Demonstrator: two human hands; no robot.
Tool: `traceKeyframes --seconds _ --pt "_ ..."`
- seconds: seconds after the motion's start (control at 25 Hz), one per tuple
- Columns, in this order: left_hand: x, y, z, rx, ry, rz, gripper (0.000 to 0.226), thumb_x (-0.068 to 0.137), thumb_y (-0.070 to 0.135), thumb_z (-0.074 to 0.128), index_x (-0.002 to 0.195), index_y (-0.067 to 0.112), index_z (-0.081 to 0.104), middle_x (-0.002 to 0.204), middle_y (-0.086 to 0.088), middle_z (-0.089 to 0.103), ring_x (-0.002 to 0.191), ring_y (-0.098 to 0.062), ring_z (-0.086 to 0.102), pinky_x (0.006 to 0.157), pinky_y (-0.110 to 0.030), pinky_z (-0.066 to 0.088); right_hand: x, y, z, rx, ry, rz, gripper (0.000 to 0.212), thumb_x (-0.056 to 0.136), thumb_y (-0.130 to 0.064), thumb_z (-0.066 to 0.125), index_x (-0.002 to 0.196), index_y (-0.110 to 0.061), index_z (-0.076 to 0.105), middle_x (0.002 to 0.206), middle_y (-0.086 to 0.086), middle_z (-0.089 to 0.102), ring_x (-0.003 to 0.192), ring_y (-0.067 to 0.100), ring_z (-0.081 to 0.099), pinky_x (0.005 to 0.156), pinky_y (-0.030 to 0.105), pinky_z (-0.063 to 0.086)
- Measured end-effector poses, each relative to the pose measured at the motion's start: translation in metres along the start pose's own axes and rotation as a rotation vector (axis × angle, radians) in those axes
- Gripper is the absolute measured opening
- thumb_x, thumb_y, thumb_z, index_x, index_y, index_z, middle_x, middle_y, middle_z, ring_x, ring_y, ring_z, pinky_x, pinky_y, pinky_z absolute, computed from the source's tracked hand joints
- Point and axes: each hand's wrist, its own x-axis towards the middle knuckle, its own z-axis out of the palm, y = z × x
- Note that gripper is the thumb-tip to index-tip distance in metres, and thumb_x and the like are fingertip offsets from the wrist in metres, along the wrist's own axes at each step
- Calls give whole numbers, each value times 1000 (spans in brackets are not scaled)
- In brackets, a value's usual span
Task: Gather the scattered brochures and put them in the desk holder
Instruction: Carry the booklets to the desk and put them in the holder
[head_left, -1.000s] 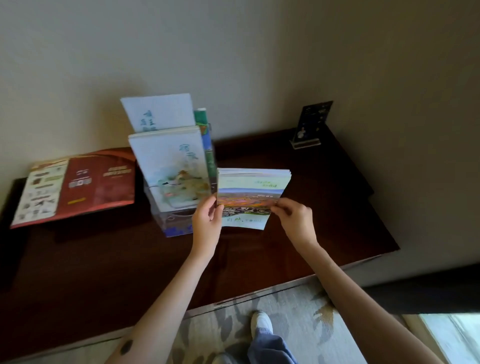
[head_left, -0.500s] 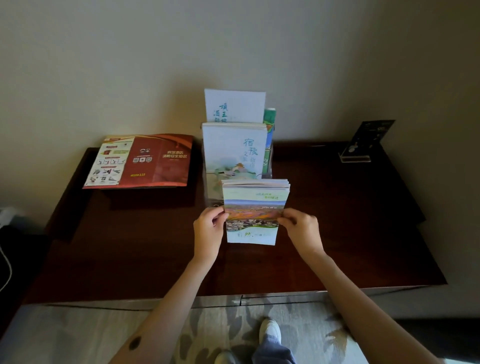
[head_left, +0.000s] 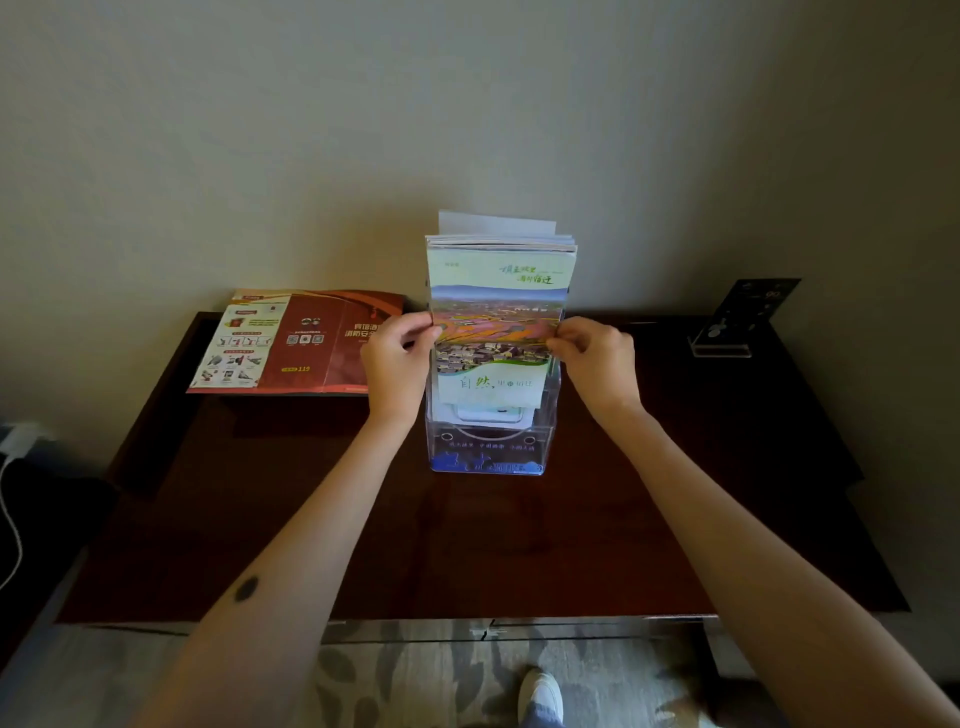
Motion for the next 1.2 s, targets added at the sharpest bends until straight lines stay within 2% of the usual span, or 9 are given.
traceKeyframes --seconds 0.2,0.36,0.44,0.56,0.68,0.8,1.0,1.2 --pt "1 -13 2 -19 -4 -47 17 82 3 64 98 -1 69 96 -15 71 86 -18 66 82 -20 50 3 4 10 -10 -55 22 14 88 -8 60 96 0 68 96 13 72 89 21 68 82 32 56" --pt "-7 -29 3 26 -23 -51 15 81 4 66 94 -1 71 91 -13 72 79 -11 64 73 -2 45 -6 16 21 -11 -100 66 13 88 -7 59 95 0 68 98 14 72 93 23 68 81 30 55" --pt "-13 -36 4 62 -38 -49 14 79 3 67 91 -1 72 88 -12 72 76 -9 62 70 2 41 -11 24 26 -43 -128 80 12 88 -7 59 94 0 68 97 13 72 91 23 68 80 31 56" --pt "-19 -47 5 115 -79 -66 12 79 3 68 90 -1 73 87 -13 73 78 -13 65 70 1 42 -18 34 32 -145 -167 90 12 87 -9 61 93 -3 68 94 12 73 87 24 68 79 36 56" --pt "-21 -53 4 173 -95 -66 12 78 4 69 88 -1 73 86 -13 73 76 -10 61 68 5 38 -23 38 39 -268 -186 107 13 87 -17 62 95 -11 70 96 6 74 89 24 67 76 33 53" --pt "-24 -57 5 204 -97 -75 11 78 3 69 87 -1 73 85 -14 73 75 -9 60 68 6 37 -26 42 45 -307 -202 121 14 86 -18 63 95 -11 71 96 5 74 91 26 67 78 34 51" --pt "-32 -61 6 229 -108 -103 11 77 3 70 87 -2 73 85 -15 73 74 -9 60 69 6 36 -28 47 47 -332 -240 96 15 87 -17 62 94 -8 70 94 9 74 90 27 66 90 40 47" --pt "-36 -60 8 237 -123 -105 13 78 4 70 90 -2 73 87 -15 73 76 -10 61 74 0 38 -31 51 49 -365 -256 119 17 89 -20 59 98 -12 70 96 6 74 93 24 66 97 34 39"
